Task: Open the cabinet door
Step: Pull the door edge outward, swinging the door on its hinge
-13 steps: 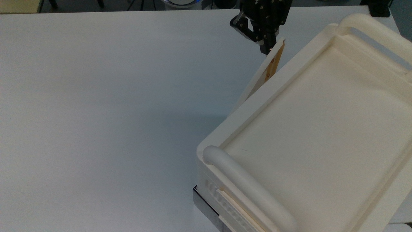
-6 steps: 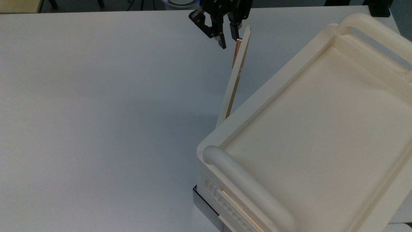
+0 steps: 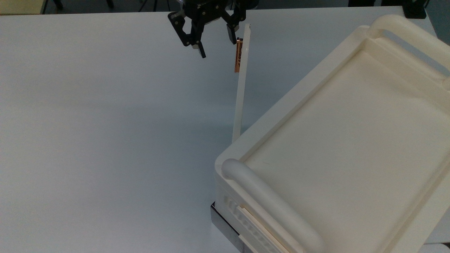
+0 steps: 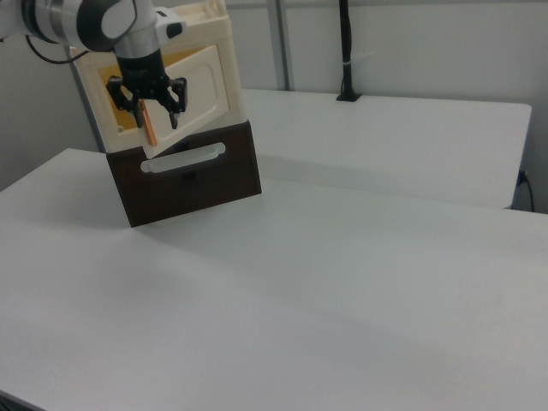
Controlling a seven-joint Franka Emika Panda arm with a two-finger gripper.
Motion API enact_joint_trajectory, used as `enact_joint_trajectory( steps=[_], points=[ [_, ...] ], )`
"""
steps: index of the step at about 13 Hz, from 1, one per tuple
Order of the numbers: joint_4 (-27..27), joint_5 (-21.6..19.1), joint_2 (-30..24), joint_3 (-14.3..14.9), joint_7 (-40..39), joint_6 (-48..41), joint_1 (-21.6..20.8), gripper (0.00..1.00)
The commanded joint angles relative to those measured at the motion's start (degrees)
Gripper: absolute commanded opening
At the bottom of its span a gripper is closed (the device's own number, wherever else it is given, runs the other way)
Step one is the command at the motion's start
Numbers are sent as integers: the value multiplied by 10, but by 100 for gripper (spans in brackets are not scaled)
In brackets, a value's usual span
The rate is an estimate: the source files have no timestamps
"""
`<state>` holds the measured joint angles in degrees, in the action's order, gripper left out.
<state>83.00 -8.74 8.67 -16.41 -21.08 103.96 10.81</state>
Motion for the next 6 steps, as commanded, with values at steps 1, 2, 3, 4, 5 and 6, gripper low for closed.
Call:
enact_joint_trajectory(
  steps=[1, 2, 3, 4, 5, 6],
  points=[
    [13, -5, -6, -1, -1, 30, 15, 77],
    [13, -6, -3, 0, 2, 50, 18, 87],
    [14, -6, -1, 0, 1, 65, 21, 100],
    [14, -6, 6, 0, 1, 83, 24, 100],
    [14, -6, 6, 1, 1, 89, 25, 100],
    [13, -6, 5, 3, 1, 85, 31, 100]
  ],
)
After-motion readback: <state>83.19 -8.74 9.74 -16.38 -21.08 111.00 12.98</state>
